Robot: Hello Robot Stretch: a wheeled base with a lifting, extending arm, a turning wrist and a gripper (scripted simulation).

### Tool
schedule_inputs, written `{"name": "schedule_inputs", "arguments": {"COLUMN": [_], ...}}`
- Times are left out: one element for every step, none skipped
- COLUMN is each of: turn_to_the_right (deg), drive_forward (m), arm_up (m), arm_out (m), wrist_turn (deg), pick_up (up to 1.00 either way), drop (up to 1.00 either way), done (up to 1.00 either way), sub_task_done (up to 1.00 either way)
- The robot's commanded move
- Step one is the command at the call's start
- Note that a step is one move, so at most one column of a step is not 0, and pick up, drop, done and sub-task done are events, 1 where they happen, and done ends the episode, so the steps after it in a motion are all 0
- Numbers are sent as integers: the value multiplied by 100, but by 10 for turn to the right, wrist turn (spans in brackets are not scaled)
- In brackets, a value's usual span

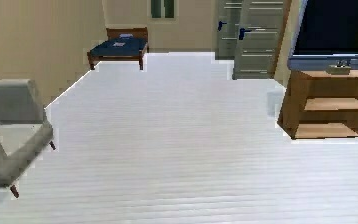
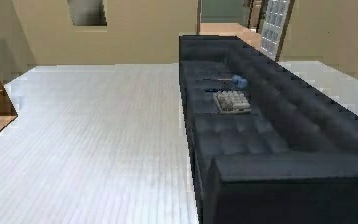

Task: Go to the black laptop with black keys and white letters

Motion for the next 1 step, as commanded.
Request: {"name": "schedule_inputs", "arguments": {"turn_to_the_right": [90], "drive_forward": [0], "arm_up": [0], "arm_out": [0], "wrist_turn": [0], "pick_up": [0], "drop": [0], "done": [0], "sub_task_done": [0]}}
